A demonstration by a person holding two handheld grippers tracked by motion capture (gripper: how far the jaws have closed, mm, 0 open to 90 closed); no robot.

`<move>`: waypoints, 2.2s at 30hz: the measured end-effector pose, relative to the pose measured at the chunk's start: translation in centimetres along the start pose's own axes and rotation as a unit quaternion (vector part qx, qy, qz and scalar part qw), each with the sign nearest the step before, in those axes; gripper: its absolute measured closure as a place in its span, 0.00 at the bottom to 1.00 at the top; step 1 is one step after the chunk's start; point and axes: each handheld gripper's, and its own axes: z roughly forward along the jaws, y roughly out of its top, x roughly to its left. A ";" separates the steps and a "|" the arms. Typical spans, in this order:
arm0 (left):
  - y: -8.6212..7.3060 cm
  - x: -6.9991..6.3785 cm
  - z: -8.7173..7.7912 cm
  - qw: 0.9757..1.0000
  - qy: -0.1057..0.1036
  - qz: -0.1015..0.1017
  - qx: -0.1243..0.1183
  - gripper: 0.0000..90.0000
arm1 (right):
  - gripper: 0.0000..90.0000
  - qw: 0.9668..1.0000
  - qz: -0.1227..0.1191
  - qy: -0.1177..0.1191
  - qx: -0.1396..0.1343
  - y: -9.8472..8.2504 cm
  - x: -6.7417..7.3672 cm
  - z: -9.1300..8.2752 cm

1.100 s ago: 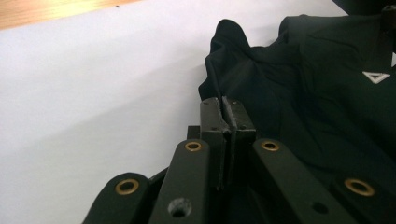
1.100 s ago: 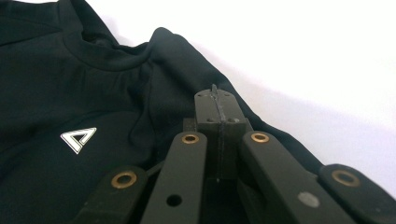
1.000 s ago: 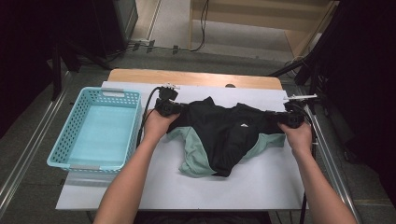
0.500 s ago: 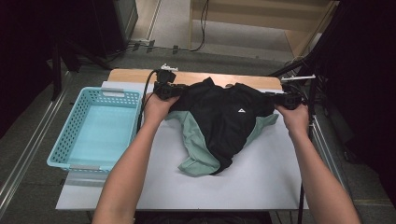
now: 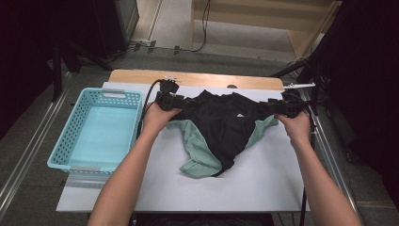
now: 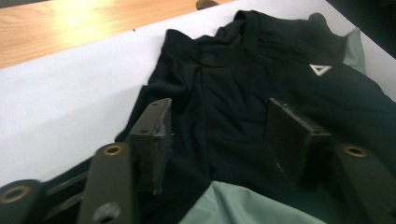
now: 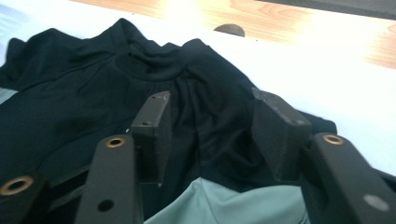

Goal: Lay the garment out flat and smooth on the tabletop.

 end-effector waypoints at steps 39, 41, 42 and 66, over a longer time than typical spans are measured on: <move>-5.3 -2.8 -1.9 0.999 -0.044 0.021 0.016 0.41 | 0.38 1.000 0.003 0.008 0.024 -4.7 -1.0 -0.8; -5.6 -2.8 -2.0 0.999 -0.043 0.019 0.016 0.41 | 0.39 1.000 0.007 0.006 0.024 -4.8 -1.3 -1.0; -5.8 -2.8 -2.0 0.999 -0.044 0.020 0.017 0.41 | 0.39 1.000 0.008 0.005 0.023 -4.8 -1.5 -1.0; -8.4 -3.8 -2.8 0.999 -0.031 0.033 0.025 0.41 | 0.44 0.999 0.033 -0.034 0.027 -4.4 -4.5 0.4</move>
